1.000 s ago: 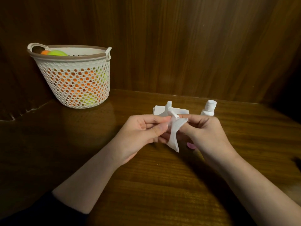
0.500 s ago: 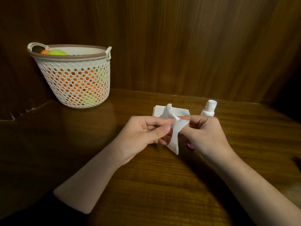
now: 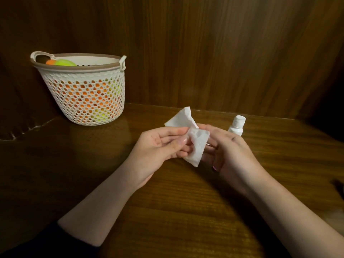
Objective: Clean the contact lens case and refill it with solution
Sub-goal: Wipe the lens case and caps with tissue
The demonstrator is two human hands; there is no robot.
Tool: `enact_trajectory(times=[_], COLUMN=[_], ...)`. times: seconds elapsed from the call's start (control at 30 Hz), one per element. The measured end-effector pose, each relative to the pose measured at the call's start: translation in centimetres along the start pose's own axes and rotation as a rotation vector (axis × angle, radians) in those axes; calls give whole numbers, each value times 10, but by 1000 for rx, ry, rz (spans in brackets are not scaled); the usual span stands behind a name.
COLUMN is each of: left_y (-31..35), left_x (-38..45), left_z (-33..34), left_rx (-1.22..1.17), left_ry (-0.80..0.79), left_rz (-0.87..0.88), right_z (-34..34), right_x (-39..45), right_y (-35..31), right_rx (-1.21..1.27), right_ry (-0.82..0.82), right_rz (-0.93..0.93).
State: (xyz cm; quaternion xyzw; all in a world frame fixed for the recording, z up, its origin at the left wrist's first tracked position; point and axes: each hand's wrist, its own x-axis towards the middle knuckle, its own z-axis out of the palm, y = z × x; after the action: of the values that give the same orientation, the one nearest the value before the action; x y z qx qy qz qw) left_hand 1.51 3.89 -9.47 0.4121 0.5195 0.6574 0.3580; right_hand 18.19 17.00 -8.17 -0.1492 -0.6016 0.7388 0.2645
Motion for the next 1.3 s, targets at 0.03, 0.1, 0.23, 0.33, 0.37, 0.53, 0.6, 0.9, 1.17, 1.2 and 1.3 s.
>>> enact_trajectory(times=[0.03, 0.1, 0.23, 0.33, 0.37, 0.53, 0.6, 0.9, 1.17, 1.2, 1.3], left_y=[0, -1, -2, 0, 0, 1, 1, 4, 3, 3, 5], left_x=[0, -1, -2, 1, 2, 1, 0, 0, -3, -4, -4], left_z=[0, 1, 4, 2, 1, 2, 1, 3, 4, 4, 3], left_rx=[28, 76, 59, -9, -23, -71, -100, -82, -42, -54, -74], left_ry=[14, 19, 56, 125, 139, 133, 108, 124, 80, 79, 85], left_rz=[17, 45, 48, 37, 27, -15, -14, -71, -66, -70, -78], right_z=[0, 2, -1, -1, 0, 3, 3, 4, 11, 12, 14], right_x=[0, -1, -2, -2, -2, 0, 1, 2, -6, -7, -8], right_y=[-1, 1, 8, 7, 6, 7, 8, 8, 9, 8, 7], right_rx=[50, -26, -179, -131, -104, -363, -560, -336, -667, -699, -812], right_ry=[-43, -108, -53, 37, 67, 325, 406, 508, 357, 337, 266], right_rz=[31, 13, -51, 2, 11, -16, -128, -143, -383, -396, -409])
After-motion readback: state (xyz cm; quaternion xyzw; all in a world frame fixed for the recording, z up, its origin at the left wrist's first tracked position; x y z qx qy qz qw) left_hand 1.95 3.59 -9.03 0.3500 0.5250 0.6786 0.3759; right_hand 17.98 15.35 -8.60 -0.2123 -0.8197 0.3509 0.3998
